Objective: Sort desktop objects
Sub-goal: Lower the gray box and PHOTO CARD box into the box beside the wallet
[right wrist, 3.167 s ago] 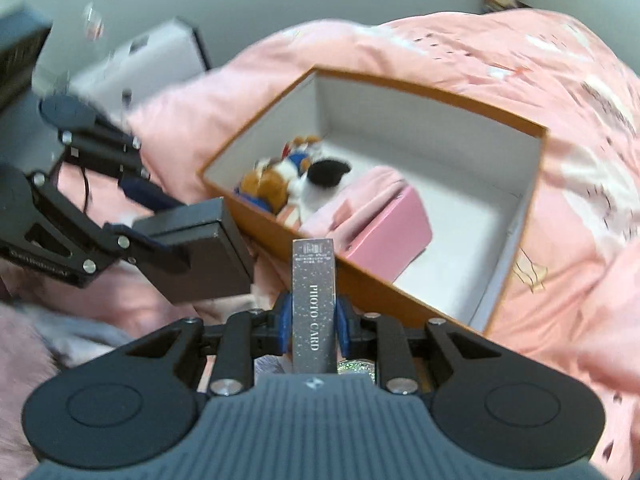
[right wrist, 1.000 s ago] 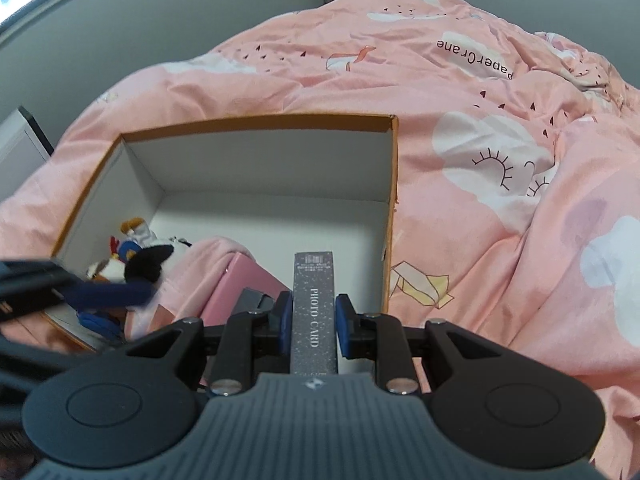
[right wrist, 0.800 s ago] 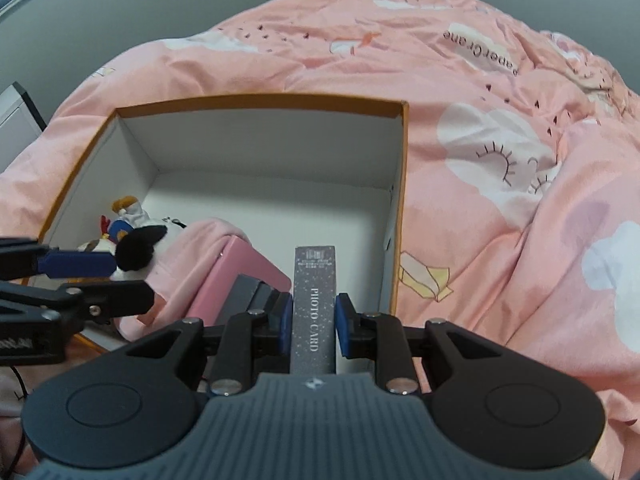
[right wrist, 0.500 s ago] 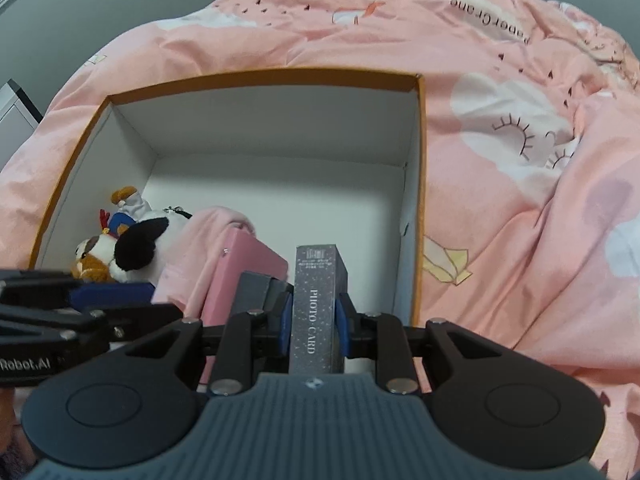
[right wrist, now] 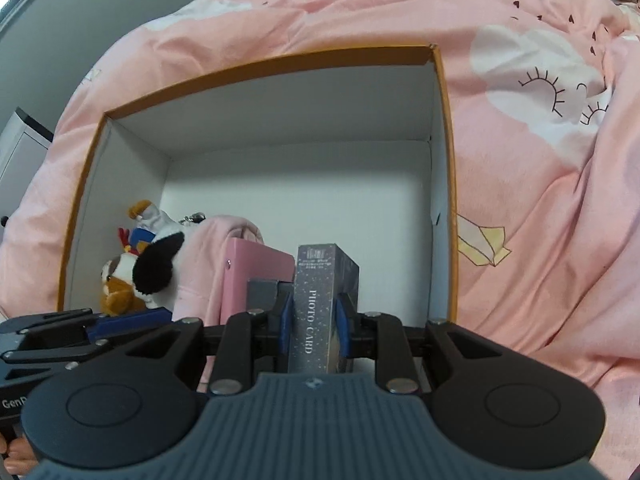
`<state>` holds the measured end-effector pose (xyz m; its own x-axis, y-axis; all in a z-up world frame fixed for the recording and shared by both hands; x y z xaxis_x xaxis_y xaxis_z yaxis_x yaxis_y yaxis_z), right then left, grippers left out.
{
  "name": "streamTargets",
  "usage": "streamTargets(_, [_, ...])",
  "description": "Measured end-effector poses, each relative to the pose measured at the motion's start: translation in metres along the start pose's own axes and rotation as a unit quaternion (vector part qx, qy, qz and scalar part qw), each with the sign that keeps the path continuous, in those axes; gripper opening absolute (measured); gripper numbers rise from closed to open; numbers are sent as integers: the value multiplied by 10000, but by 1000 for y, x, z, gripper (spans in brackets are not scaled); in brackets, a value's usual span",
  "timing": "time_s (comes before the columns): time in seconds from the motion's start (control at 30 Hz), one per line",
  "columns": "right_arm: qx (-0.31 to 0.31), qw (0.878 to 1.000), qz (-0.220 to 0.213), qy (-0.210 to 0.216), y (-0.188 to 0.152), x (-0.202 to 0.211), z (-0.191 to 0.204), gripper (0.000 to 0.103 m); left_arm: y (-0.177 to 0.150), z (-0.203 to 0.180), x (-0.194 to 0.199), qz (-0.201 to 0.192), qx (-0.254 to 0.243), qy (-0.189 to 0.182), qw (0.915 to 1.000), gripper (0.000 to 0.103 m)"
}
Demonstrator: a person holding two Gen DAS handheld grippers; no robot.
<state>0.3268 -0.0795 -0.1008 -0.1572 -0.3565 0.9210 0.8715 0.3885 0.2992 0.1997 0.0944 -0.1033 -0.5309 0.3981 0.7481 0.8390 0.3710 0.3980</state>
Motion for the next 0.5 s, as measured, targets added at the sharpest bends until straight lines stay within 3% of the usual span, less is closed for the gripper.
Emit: streamTargets(0.5, [391, 9986, 217, -278, -5, 3, 1, 25, -1, 1, -4, 63, 111, -99, 9999, 27])
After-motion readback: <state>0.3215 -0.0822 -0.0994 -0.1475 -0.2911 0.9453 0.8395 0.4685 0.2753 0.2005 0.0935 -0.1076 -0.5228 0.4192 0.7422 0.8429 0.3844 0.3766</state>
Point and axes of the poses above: each gripper's, at about its wrist camera, not at the fingertips, and x roughly against the way its jaws point, z to its left, y to its top, the point moved 7 cm from there along -x, roughly the way its jaws point, and after that the axes turned 2 degrees about z, right-handed, at the moved point
